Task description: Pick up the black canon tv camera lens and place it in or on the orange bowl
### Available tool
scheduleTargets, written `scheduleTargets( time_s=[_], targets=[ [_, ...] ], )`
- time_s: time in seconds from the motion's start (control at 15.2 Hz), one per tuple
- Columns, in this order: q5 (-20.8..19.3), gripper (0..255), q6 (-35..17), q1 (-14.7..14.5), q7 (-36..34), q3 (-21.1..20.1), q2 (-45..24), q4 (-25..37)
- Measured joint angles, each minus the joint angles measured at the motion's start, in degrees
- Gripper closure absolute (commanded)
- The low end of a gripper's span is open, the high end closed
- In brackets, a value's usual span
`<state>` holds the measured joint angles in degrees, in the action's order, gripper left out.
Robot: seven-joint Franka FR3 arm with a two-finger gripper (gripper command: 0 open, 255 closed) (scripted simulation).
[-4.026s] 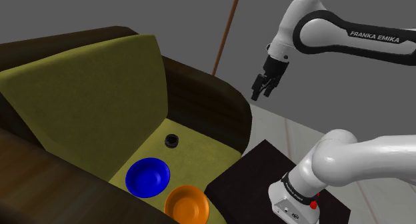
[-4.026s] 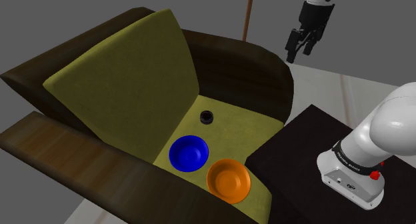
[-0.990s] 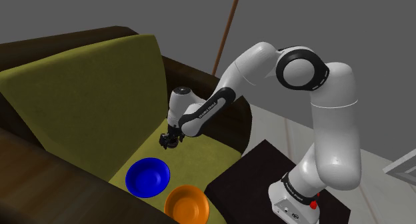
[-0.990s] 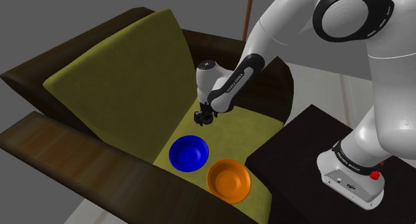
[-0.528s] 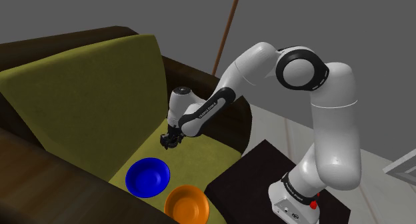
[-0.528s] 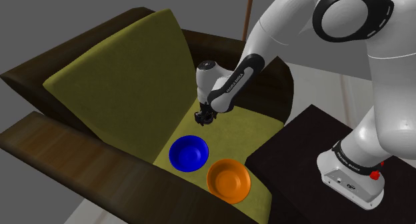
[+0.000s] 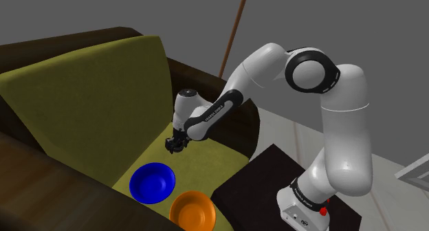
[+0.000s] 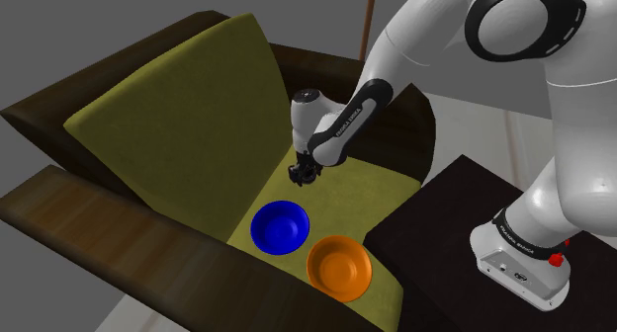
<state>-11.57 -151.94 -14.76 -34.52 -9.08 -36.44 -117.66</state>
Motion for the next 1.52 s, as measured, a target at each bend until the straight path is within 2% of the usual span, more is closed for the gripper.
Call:
scheduleTargets(
  time_s=[1.52],
  targets=[
    [4.3,255,12.0,2.7,3.0,-3.5,14.6,-2.4]
  ],
)
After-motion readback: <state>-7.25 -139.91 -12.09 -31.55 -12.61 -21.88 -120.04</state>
